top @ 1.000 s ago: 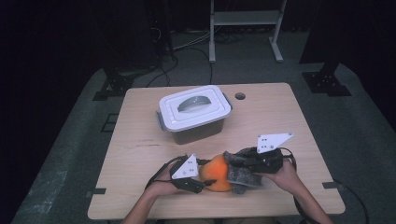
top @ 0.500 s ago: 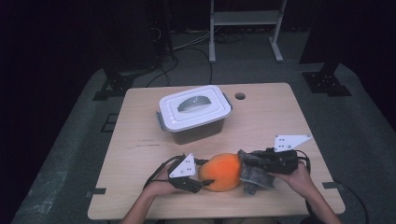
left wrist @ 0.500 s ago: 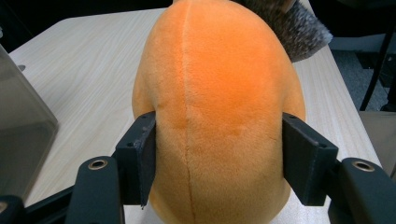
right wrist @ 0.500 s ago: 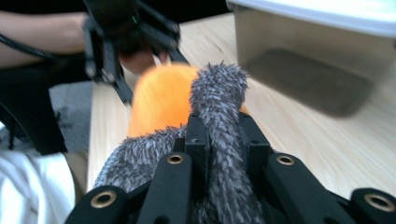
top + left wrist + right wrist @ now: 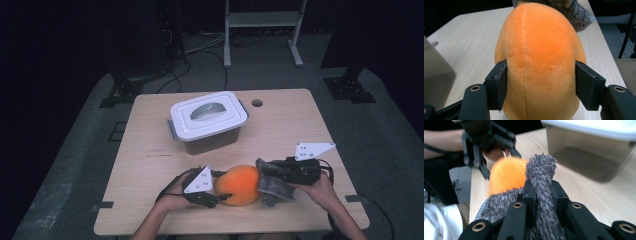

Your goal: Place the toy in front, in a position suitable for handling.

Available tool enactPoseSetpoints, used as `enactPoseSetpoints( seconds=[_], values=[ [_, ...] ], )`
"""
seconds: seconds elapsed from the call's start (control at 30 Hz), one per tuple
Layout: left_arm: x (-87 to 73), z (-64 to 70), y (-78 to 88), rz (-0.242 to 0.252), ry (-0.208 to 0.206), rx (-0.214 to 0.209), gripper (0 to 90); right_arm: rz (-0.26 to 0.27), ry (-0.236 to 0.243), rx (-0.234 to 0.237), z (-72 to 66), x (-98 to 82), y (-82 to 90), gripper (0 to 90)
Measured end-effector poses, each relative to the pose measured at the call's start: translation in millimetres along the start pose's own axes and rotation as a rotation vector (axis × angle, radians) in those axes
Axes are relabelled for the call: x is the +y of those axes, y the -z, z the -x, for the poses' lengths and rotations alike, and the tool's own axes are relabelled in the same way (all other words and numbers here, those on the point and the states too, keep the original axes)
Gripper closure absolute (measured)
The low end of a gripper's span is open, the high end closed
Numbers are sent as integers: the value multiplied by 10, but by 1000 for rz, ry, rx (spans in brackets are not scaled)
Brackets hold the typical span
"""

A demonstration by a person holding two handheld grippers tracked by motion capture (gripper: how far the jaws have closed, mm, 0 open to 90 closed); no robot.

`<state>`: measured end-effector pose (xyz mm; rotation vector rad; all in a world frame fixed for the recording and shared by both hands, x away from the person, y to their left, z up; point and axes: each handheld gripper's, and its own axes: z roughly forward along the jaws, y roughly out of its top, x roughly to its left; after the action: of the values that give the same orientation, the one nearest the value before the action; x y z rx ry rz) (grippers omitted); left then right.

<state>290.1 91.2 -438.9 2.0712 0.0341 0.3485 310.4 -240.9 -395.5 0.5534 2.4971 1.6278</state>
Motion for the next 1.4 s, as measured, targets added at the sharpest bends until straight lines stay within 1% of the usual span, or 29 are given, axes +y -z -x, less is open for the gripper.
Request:
enactPoseSetpoints(
  seconds=[0.1, 0.17, 0.2, 0.23, 0.27, 0.3, 0.37, 0.4, 0.47, 0.5, 0.6, 0.67, 0.73, 0.77, 0.8, 0.87, 0.9, 0.93, 0.97, 1.0, 1.03, 1.07, 1.13, 1.17, 1.2, 1.27, 1.3, 1.37, 1.4],
  values=[
    [29, 25, -12, -4, -24, -2, 346, -3, 27, 10, -23, 107, -77, 769],
    [13, 29, 2, -5, -23, -1, 346, -33, 34, 18, -26, 110, -149, 769],
    [4, 28, 9, -5, -22, 0, 346, -50, 33, 24, -18, 80, -191, 769],
    [-7, 24, 21, 0, -15, 1, 346, -41, 22, 32, -5, 52, -202, 769],
    [-10, 18, 26, 2, -13, 2, 346, -25, -4, 42, 22, 6, -192, 770],
    [-8, 13, 25, 6, -12, 2, 347, -20, -13, 40, 32, -19, -179, 770],
    [6, 3, 19, 14, -16, 6, 347, -26, -23, 27, 38, -70, -130, 769],
    [12, -1, 11, 19, -11, 6, 347, -38, -24, 19, 36, -87, -99, 768],
    [35, -9, 5, 23, -8, 8, 349, -53, -15, -3, 19, -73, -50, 767],
    [48, -5, -1, 29, 1, 12, 351, -50, -9, -7, 9, -50, -29, 768],
    [89, -2, -23, 43, 9, 12, 356, -26, 19, 5, -49, 61, -17, 768],
    [108, 5, -37, 45, 1, 9, 356, -23, 42, 18, -91, 139, -73, 768],
    [99, 4, -28, 45, 6, 7, 355, -46, 57, 29, -101, 167, -162, 767],
    [85, 4, -24, 44, 12, 3, 352, -57, 58, 34, -95, 153, -196, 767],
    [72, 3, -20, 45, 17, -2, 345, -56, 48, 45, -82, 128, -216, 767],
    [51, 1, -29, 67, 60, -30, 290, -50, 35, 56, -70, 87, -220, 768],
    [50, -14, -31, 80, 92, -48, 246, -52, 38, 54, -80, 72, -218, 768],
    [47, -29, -37, 85, 115, -56, 195, -59, 44, 53, -98, 56, -214, 767],
    [37, -52, -62, 77, 155, -63, 165, -63, 44, 55, -109, 48, -209, 767],
    [30, -58, -84, 67, 169, -60, 123, -70, 49, 55, -123, 40, -198, 768],
    [17, -60, -104, 60, 180, -65, 115, -77, 50, 55, -127, 42, -186, 768],
    [11, -56, -111, 62, 180, -75, 142, -82, 50, 53, -131, 52, -172, 767],
    [46, -29, -96, 57, 139, -53, 255, -82, 61, 53, -151, 100, -157, 767],
    [80, -13, -93, 65, 119, -46, 303, -82, 69, 56, -169, 137, -163, 767],
    [103, 3, -99, 67, 101, -39, 326, -79, 84, 64, -195, 191, -188, 767],
    [161, 38, -119, 53, 38, -31, 343, -79, 114, 78, -241, 278, -261, 767],
    [174, 46, -117, 44, 14, -21, 350, -85, 127, 84, -265, 312, -303, 767],
    [162, 31, -92, 43, 10, -17, 371, -98, 148, 87, -282, 332, -367, 767],
    [144, 17, -74, 48, 14, -14, 379, -101, 147, 89, -272, 326, -376, 768]
  ],
)
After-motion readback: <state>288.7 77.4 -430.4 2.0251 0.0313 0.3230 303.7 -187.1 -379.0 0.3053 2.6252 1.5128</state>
